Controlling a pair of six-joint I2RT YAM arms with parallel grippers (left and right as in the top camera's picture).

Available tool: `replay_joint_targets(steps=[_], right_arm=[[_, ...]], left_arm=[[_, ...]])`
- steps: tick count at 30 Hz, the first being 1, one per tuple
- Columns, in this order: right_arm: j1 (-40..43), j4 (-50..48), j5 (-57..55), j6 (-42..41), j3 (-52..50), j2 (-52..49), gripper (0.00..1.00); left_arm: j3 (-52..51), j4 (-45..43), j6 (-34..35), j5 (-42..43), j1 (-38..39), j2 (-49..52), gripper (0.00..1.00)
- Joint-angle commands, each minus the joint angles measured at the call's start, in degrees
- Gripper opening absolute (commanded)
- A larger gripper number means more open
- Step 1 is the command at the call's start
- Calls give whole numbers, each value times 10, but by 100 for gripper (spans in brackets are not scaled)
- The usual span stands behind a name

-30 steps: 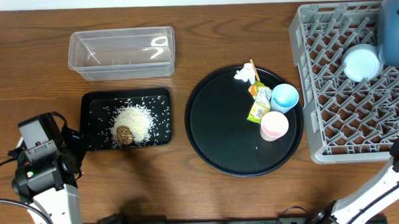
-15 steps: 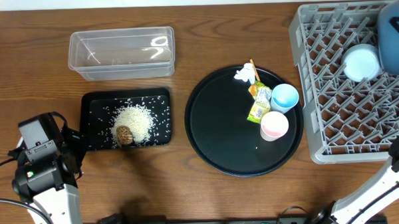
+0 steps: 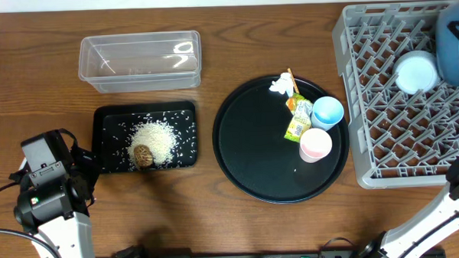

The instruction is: Sort waste into correct bins and load items into the dishwasher rack

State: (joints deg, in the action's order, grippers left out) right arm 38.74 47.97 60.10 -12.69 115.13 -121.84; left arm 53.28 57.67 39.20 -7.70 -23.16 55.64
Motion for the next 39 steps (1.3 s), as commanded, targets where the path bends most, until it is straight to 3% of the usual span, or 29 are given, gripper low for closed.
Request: replay_joint_targets(steps=[1, 11, 17, 19, 21, 32, 39], right_arm=[[-5, 20, -126, 19, -5, 19, 1], [-68, 65, -331, 21, -5, 65, 6], [-104, 81, -418, 21, -5, 66, 45], [-115, 86, -454, 21, -5, 66, 68], [-126, 94, -509, 21, -5, 66, 76], [-199, 130, -646, 31, -5, 66, 72], [-260, 147, -741, -10, -5, 84, 80]], left_arm=[[1, 2, 5, -5, -2, 2, 98], [1, 2, 5, -5, -2, 2, 98], [1, 2, 5, -5, -2, 2, 98], [1, 2, 5, -5, -2, 2, 98], [1, 2, 5, -5, -2, 2, 98], [1, 2, 5, -5, -2, 2, 98], [1, 2, 5, -5, -2, 2, 98]])
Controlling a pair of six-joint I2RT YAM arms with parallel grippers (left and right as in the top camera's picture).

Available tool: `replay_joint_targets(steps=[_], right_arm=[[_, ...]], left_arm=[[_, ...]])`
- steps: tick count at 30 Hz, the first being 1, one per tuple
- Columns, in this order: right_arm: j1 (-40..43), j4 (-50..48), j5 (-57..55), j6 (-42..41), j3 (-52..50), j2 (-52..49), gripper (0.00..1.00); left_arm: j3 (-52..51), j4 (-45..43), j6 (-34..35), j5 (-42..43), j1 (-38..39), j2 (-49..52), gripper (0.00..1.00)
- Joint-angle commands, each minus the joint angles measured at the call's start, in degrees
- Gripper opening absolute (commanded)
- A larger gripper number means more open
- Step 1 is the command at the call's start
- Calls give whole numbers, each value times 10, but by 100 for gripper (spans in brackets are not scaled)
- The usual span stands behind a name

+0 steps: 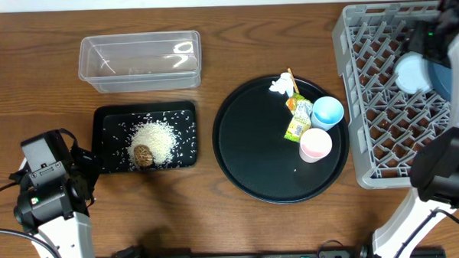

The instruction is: Sort waste into correct bins and load items into the dishwasher rack

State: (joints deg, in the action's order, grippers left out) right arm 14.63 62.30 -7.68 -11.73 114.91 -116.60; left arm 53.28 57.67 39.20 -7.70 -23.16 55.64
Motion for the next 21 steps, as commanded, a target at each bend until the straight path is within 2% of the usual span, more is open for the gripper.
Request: replay_joint_targets(steps=[1, 12, 21], right_arm=[[-26, 5, -70, -20, -3, 38, 81], [-58, 13, -115, -30, -3, 128, 87], [-75, 34, -143, 3, -3, 149, 85]], left_arm=[[1, 2, 5, -5, -2, 2, 98], [1, 2, 5, -5, -2, 2, 98], [1, 2, 5, -5, -2, 2, 98]])
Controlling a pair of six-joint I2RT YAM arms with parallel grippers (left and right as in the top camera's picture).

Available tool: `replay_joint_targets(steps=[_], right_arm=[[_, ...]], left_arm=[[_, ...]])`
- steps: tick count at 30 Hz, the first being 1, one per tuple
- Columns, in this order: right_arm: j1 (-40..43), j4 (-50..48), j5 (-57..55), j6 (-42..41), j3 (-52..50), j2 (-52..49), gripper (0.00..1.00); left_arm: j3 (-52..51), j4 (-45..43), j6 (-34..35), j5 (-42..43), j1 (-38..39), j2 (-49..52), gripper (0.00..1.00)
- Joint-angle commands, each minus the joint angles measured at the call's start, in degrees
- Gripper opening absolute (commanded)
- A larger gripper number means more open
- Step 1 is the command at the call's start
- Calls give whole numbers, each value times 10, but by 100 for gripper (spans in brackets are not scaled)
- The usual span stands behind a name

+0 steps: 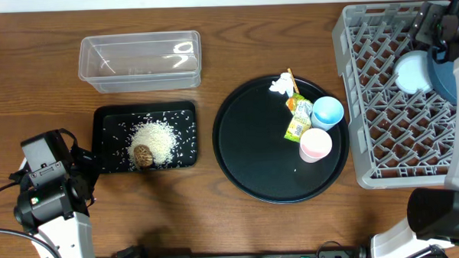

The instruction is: Sort waste into correct bins and load items into the dishwasher rack

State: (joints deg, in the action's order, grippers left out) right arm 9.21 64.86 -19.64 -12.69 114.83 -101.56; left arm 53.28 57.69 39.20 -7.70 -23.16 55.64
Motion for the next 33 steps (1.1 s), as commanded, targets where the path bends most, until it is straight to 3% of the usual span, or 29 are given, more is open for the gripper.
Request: replay_joint_targets(steps=[1, 9, 17, 23, 33], right_arm=[[-24, 12, -33, 12, -2, -3, 85], [-37, 11, -104, 23, -2, -8, 85], [-41, 24, -106, 26, -2, -8, 73], [-21, 30, -98, 24, -7, -9, 79], [87, 31, 91, 82, -7, -56, 86]], left_arm=[[1, 1, 5, -5, -2, 2, 98], [1, 1, 5, -5, -2, 2, 98], [1, 1, 5, -5, -2, 2, 98], [1, 1, 5, -5, -2, 2, 98], [1, 1, 5, -5, -2, 2, 98]])
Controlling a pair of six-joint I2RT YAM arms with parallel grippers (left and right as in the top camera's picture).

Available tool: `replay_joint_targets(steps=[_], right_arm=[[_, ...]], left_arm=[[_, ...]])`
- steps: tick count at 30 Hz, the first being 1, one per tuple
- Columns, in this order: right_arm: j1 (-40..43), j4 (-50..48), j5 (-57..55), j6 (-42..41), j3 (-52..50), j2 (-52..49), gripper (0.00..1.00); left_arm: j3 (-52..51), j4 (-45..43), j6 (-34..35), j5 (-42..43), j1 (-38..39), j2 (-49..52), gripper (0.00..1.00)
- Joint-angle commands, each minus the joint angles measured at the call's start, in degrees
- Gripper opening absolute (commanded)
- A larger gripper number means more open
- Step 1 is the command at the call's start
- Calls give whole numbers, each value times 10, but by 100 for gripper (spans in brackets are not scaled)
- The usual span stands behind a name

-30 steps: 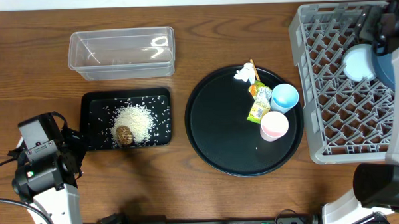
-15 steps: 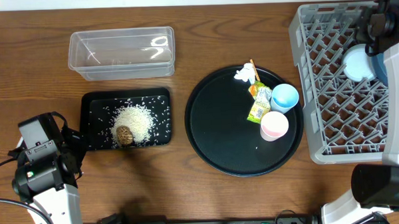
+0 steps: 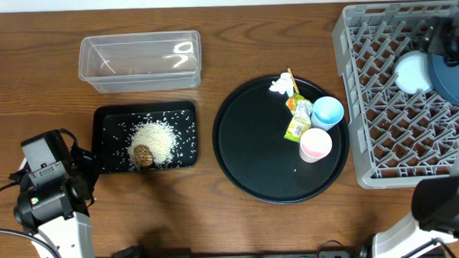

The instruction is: Sort waste into correct bins and load items into the dishwasher rack

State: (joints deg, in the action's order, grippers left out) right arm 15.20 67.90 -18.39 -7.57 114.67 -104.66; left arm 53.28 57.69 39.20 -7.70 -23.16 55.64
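The grey dishwasher rack (image 3: pixel 382 101) fills the right side. A white bowl (image 3: pixel 413 71) and a blue dish (image 3: pixel 451 81) sit in its far right part. My right gripper (image 3: pixel 447 39) is a dark shape just beyond the blue dish, and its jaws cannot be made out. On the round black tray (image 3: pixel 245 144) lie a blue cup (image 3: pixel 328 112), a pink cup (image 3: pixel 316 144), a green-yellow wrapper (image 3: pixel 297 120) and a crumpled white tissue (image 3: pixel 281 85). My left arm (image 3: pixel 46 189) rests at the lower left with its fingers hidden.
A clear plastic bin (image 3: pixel 139 62) stands at the back left. In front of it a black rectangular tray (image 3: pixel 107 122) holds scattered rice and a brown lump (image 3: pixel 143 155). The right arm's grey link (image 3: pixel 447 213) crosses the lower right corner.
My right gripper has shifted a little nearer and to the right, from the rack's far rim to just beyond the blue dish. The dish, the bowl and the left arm are unmoved.
The blue dish was first over the rack's far right corner, beside the white bowl. By 1.8 s ago it lay lower in the rack, right of the bowl, with my right gripper at its far edge. The gripper then stood at the far rim, and now close behind the dish.
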Motion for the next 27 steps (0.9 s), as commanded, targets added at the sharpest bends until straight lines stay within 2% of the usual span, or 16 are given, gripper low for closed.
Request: replay_joint_targets(steps=[1, 6, 15, 20, 26, 27], right_arm=[[36, 1, 91, 37, -5, -33, 86], [57, 1, 176, 95, -5, -71, 84], [55, -1, 179, 106, -5, -137, 83], [55, -2, 173, 98, -5, -148, 66], [55, 0, 156, 97, -4, -148, 38], [55, 0, 156, 95, -3, -148, 31]], left_arm=[[1, 1, 5, -5, -2, 2, 98], [1, 1, 5, -5, -2, 2, 98], [1, 1, 5, -5, -2, 2, 98], [1, 1, 5, -5, -2, 2, 98], [1, 1, 5, -5, -2, 2, 98], [1, 1, 5, -5, -2, 2, 98]])
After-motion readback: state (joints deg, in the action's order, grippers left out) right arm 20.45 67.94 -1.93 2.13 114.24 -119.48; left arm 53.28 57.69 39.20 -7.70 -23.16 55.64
